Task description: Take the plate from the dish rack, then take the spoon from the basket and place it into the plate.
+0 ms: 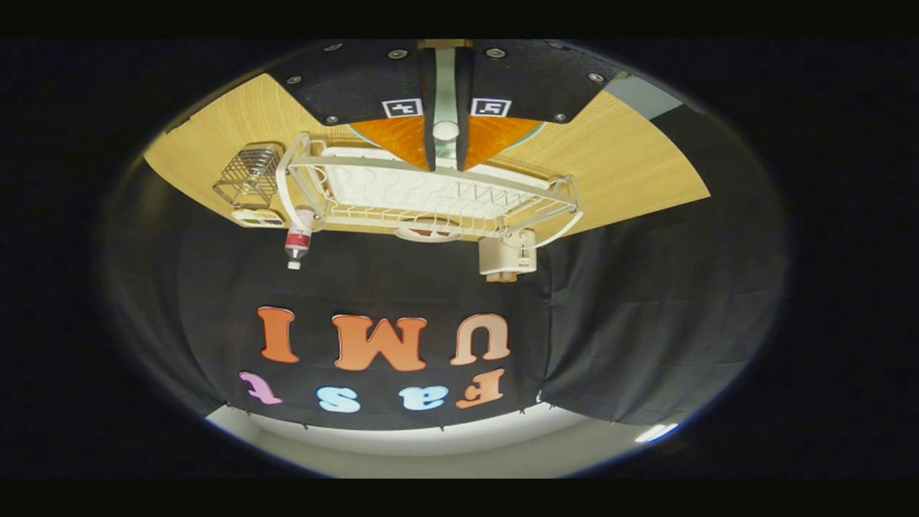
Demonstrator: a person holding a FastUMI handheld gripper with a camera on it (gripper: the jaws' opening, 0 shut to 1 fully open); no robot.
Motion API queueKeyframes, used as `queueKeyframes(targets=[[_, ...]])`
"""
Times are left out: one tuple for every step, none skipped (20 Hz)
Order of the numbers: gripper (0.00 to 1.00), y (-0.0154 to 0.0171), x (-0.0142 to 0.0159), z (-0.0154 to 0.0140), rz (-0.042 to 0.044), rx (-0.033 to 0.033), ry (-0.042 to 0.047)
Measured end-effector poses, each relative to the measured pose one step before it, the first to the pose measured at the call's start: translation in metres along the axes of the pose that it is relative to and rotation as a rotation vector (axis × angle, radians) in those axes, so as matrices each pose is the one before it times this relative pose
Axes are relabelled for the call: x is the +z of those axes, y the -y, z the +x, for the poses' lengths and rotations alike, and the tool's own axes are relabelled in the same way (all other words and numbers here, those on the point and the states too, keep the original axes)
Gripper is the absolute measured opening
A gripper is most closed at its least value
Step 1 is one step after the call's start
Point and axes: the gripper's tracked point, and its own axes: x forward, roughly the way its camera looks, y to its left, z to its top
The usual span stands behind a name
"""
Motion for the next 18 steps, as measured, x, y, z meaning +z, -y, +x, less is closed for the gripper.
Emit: queueKeyframes(targets=[[0.11,0.00059,-0.00583,0.00075,-0.00177,0.00238,-0.01641],[0.11,-0.00019,-0.00535,0.00038,0.00429,0.00406,-0.01715],[0.12,-0.00007,-0.00576,-0.00159,0.00279,0.00423,-0.02313],[0.12,0.0021,-0.00528,-0.00063,0.00641,0.00064,-0.01242],[0.13,0.00118,-0.00284,-0.00052,0.00933,0.00157,-0.00642],[0.13,0.00171,-0.00171,0.00044,0.00907,-0.00079,-0.00399],[0.16,0.00264,-0.00064,-0.0001,0.00751,-0.00119,-0.00514],[0.17,0.00101,-0.00046,-0.00166,0.00648,0.00377,-0.00044],[0.18,0.0001,0.00345,0.00034,0.00593,0.00412,0.00311],[0.2,0.00132,0.00213,-0.00133,0.00422,0.00228,0.00553],[0.4,0.00401,0.00418,-0.0004,0.00518,-0.00589,0.00922],[0.53,0.00598,0.00571,-0.00124,0.00293,-0.01282,0.01095],[0.76,0.00561,0.00517,-0.00089,0.00189,-0.0113,0.0084],[0.83,0.00637,0.00363,-0.0013,0.00348,-0.01758,0.00849],[0.89,0.00856,0.00477,-0.00118,0.00125,-0.01638,0.00913],[0.96,0.00798,0.00477,-0.00165,-0.00066,-0.01534,0.00803],[0.98,0.00989,0.00522,-0.00128,0.00015,-0.01661,0.00629],[0.98,0.01041,0.0049,-0.00105,0.00041,-0.01645,0.00768]])
